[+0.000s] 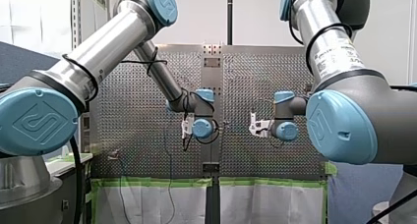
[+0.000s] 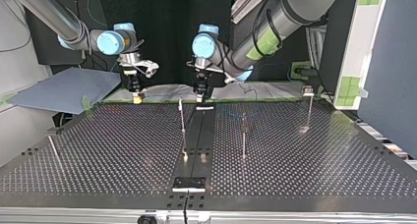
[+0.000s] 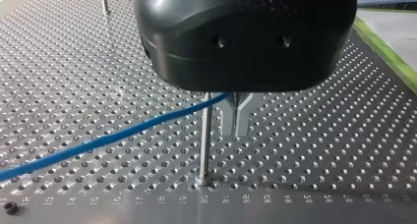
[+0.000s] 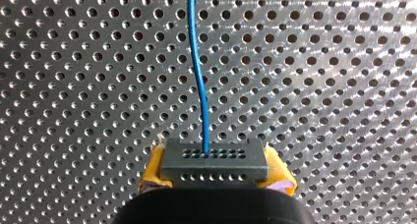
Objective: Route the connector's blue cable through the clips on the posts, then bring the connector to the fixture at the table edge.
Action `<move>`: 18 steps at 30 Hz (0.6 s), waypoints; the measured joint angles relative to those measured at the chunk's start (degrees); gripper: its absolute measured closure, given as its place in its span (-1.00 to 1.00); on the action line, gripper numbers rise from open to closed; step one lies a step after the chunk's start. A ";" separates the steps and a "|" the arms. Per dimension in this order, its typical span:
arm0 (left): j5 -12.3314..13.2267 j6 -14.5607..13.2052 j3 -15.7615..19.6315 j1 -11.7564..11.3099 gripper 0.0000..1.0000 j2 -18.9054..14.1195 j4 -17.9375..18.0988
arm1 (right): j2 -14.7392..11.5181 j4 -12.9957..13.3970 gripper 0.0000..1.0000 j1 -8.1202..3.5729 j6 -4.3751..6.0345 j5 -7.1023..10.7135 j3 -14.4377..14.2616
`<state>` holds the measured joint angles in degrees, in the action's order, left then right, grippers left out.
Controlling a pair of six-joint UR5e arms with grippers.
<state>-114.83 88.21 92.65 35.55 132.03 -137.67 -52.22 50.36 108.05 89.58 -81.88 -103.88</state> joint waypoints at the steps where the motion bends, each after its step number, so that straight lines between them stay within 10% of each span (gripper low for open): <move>1: -0.02 0.01 -0.06 -0.04 0.89 0.00 -0.02 | 0.01 0.01 1.00 -0.07 0.04 0.02 0.05; 18: 0.97 -0.14 -2.67 -0.88 0.89 1.19 -1.89 | 0.17 -0.04 1.00 -0.71 0.21 0.48 0.71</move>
<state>-113.86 88.07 89.98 34.67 133.22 -139.56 -52.05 50.31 107.34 89.79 -81.40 -103.16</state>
